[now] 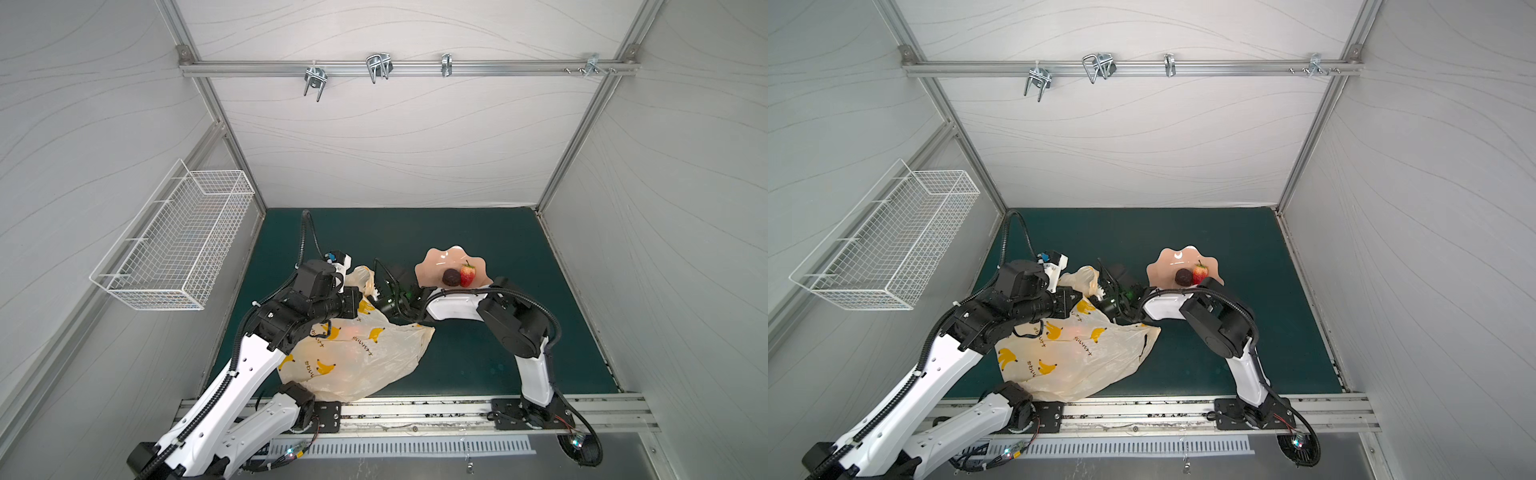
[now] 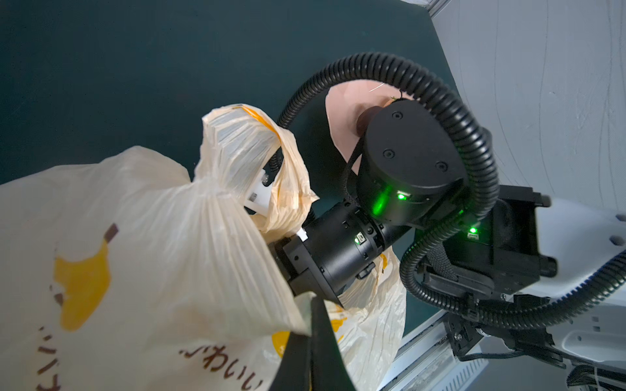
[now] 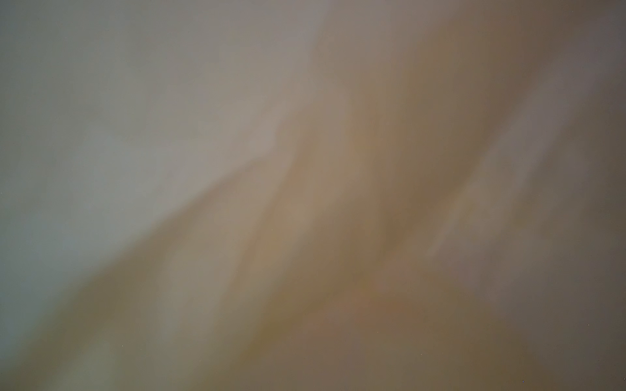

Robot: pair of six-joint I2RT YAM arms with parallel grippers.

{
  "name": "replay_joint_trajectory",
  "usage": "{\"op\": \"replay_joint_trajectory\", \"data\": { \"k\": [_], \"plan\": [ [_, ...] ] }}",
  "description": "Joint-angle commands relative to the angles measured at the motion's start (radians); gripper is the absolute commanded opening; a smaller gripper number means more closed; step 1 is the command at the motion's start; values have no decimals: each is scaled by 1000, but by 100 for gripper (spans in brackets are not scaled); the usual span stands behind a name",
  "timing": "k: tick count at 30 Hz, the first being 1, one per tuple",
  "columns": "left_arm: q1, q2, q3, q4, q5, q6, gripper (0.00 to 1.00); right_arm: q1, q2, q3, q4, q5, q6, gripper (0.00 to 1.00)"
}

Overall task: Place the fruits into the plastic bag
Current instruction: Place the fruit in the plastic bag.

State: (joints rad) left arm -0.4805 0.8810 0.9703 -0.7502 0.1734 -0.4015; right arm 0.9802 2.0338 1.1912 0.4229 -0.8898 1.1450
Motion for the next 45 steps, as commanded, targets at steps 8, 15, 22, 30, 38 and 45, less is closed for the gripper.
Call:
{"op": "replay_joint_trajectory", "data": {
  "k": [8, 15, 22, 30, 38, 45],
  "plan": [
    [2, 14, 25, 23, -13, 26, 0, -67, -62, -147, 124, -9, 82, 47],
    [2, 64, 51, 45, -2, 36, 0, -23, -22, -116, 236, -46, 167, 50],
    [2, 98, 68, 57, 6, 56, 0, 79, 81, -26, 323, -71, 273, 50],
    [3, 123, 77, 73, 6, 79, 0, 144, 177, 29, 444, -103, 400, 51],
    [2, 118, 52, 99, 10, 75, 0, 180, 269, 66, 570, -134, 541, 60],
    [3, 98, 42, 96, -1, 72, 0, 187, 271, 87, 509, -163, 529, 85]
  ]
}}
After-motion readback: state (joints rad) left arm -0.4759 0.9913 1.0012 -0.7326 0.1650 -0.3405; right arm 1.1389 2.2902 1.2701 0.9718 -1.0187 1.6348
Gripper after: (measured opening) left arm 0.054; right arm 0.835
